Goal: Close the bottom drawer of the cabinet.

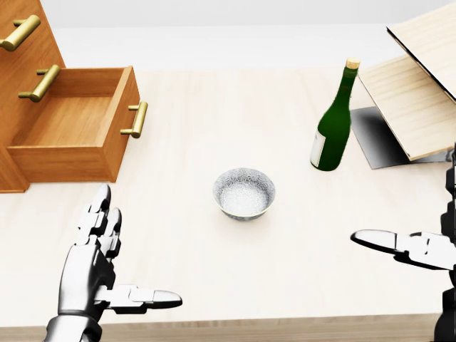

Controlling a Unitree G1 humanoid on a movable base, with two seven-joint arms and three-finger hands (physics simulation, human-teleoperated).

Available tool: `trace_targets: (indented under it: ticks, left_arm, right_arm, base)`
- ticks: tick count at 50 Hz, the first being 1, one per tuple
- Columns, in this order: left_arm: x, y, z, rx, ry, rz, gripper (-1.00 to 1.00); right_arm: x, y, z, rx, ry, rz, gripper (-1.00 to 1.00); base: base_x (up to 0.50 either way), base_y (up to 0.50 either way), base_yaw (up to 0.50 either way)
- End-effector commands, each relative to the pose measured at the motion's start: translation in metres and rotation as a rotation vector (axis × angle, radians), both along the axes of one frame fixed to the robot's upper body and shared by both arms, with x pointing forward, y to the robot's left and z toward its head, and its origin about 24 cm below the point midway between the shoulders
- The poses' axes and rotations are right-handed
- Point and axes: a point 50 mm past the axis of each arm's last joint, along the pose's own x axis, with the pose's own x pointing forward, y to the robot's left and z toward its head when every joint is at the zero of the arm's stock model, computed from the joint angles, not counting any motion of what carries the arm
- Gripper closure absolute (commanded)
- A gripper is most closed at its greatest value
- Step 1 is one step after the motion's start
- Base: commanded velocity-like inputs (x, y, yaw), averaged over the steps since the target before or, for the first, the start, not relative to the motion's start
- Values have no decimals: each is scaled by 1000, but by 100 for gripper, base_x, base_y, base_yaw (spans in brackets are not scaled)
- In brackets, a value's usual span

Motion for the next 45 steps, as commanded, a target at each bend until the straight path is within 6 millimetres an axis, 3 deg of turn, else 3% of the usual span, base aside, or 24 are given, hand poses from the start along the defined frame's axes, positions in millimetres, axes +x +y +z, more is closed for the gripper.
trace_targets:
  ticks: [1,19,45]
  left_arm:
    - [-1,-1,0,0,-3,-3,-100]
    - [-1,-1,0,-1,-7,-2,-100]
    - [-2,-1,0,-1,-9,-3,-100]
  right_arm:
    - [-24,-17,33,45,-172,-73,-100]
    - [-22,-9,35,23,-178,-34,-100]
    - [-22,-5,34,5,-174,-19,-100]
  base:
    - [0,0,0]
    - [0,0,0]
    - [30,0,0]
